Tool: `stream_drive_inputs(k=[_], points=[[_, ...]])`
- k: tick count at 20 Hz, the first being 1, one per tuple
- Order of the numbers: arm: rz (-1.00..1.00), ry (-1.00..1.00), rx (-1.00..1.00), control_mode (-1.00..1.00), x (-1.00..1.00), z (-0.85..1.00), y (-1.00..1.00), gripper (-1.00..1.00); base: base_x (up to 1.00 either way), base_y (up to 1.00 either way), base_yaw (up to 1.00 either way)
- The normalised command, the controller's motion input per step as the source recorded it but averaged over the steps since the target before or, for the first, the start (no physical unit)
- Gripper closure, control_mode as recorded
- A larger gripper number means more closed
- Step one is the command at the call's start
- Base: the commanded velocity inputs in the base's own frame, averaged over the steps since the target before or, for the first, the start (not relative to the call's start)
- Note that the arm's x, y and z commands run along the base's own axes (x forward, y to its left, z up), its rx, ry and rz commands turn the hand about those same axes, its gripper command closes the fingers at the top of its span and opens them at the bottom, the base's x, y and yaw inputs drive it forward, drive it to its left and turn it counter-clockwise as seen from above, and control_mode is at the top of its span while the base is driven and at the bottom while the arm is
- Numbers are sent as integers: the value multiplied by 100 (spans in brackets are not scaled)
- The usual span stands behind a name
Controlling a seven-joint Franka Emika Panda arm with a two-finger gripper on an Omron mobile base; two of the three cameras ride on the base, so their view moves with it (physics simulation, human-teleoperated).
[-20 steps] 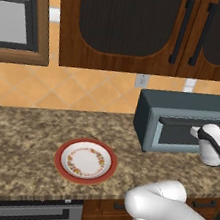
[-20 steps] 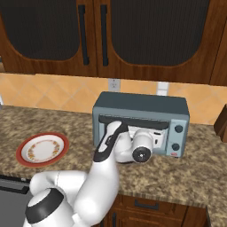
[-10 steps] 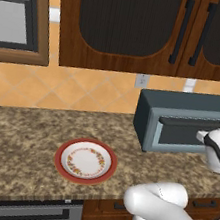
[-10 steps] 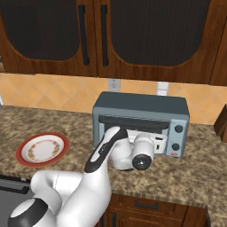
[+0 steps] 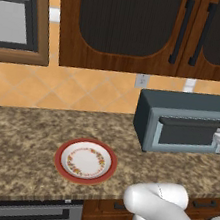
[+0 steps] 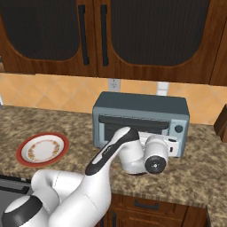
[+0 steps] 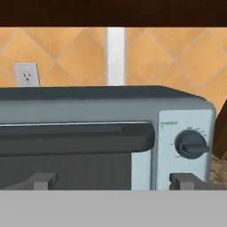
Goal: Pick up the kebab skewer and baguette bread, and place them inside the toaster oven. Close the toaster oven door and start by setting the timer.
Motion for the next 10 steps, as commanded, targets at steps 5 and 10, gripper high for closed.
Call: stream_drive_inputs(k=[5,10], points=[[1,0,-2,-100,-29,0,-57,-100,0,0,0],[7,0,0,-100,0,0,-33,-100,0,0,0]])
